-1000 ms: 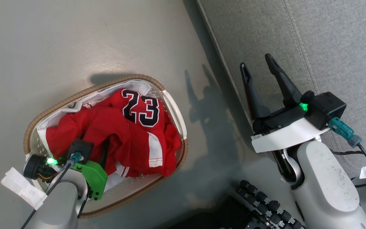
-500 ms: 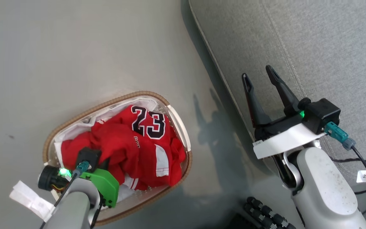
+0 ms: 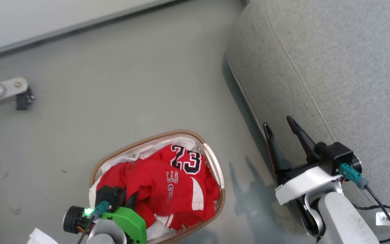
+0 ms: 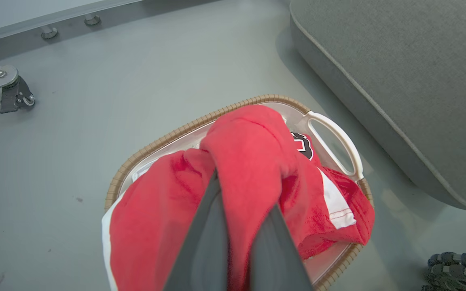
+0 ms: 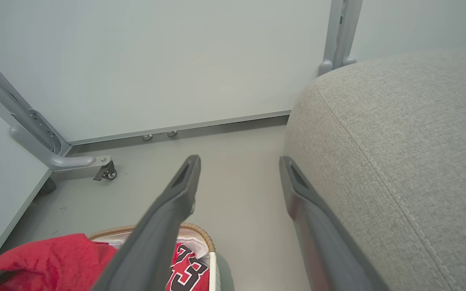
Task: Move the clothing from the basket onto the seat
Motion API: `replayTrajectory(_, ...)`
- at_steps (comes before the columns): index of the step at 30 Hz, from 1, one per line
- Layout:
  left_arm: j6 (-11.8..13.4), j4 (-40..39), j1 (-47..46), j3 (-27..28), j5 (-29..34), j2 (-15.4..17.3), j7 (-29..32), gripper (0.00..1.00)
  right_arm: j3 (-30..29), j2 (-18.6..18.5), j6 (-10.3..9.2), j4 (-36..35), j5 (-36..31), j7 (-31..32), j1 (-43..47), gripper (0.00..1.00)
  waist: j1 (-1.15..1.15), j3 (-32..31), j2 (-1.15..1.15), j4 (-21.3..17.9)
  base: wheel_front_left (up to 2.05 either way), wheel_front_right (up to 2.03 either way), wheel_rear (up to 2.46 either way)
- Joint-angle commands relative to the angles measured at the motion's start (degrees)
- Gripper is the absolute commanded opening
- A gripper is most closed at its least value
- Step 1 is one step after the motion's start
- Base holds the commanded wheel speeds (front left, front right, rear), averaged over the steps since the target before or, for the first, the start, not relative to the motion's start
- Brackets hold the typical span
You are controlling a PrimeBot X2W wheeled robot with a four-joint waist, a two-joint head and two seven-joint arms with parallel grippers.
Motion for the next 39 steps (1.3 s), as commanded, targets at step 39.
replayTrajectory(39,-0.16,-29.91,-2.3,-4.13,-2.79,-2.43,-0.04,0.0,19.34,-0.18,-0.05,9.49,-2.54,-0.25,2.55,1.0,0.0,-18.1,0.0,11.17,0.0,0.0,0.0)
